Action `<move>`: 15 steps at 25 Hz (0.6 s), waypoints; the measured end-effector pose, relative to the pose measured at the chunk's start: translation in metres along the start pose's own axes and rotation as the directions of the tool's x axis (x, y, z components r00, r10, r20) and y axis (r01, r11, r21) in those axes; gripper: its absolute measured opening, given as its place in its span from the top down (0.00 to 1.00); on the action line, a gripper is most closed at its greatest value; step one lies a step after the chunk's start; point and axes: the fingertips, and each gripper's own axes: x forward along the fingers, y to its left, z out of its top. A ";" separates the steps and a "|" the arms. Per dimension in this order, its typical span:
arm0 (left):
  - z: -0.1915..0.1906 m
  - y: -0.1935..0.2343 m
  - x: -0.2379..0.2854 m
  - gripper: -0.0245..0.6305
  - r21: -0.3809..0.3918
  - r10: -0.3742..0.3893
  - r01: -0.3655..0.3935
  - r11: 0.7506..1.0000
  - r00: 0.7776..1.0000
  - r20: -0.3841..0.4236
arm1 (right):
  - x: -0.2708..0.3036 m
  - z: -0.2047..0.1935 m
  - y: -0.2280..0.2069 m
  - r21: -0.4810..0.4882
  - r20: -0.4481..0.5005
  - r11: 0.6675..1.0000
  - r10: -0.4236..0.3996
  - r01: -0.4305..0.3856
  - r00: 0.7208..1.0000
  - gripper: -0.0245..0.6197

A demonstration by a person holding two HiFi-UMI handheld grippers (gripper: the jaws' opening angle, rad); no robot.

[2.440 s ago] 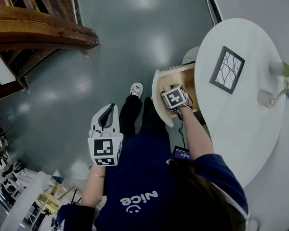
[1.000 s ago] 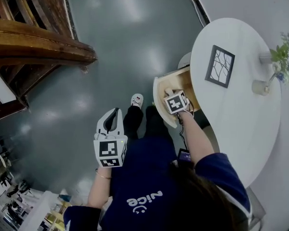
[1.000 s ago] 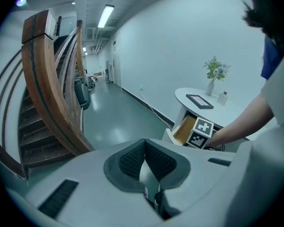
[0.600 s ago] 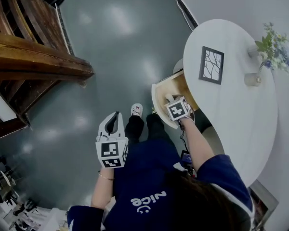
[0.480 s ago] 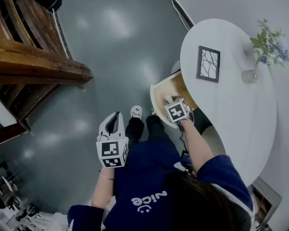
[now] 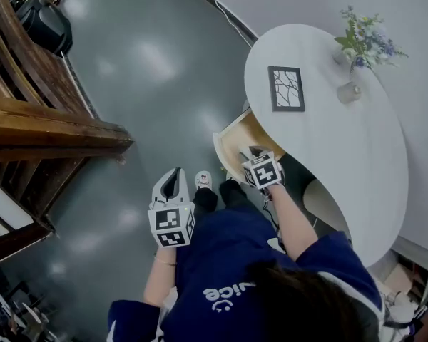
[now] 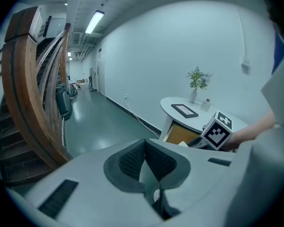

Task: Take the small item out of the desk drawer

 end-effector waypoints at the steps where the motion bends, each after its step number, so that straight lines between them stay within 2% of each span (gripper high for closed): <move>1: 0.001 -0.002 0.003 0.96 -0.002 -0.010 0.010 1.000 1.000 0.000 | -0.004 0.002 0.000 0.001 0.014 1.000 -0.003 0.003 1.000 0.75; 7: 0.010 -0.017 0.017 0.96 0.029 -0.088 0.088 0.996 0.996 0.012 | -0.026 0.010 0.002 -0.011 0.063 0.999 -0.044 0.045 0.997 0.75; 15: 0.019 -0.033 0.035 0.96 0.056 -0.168 0.167 0.984 0.986 0.014 | -0.048 0.013 0.006 0.065 0.120 0.993 -0.109 0.101 0.987 0.75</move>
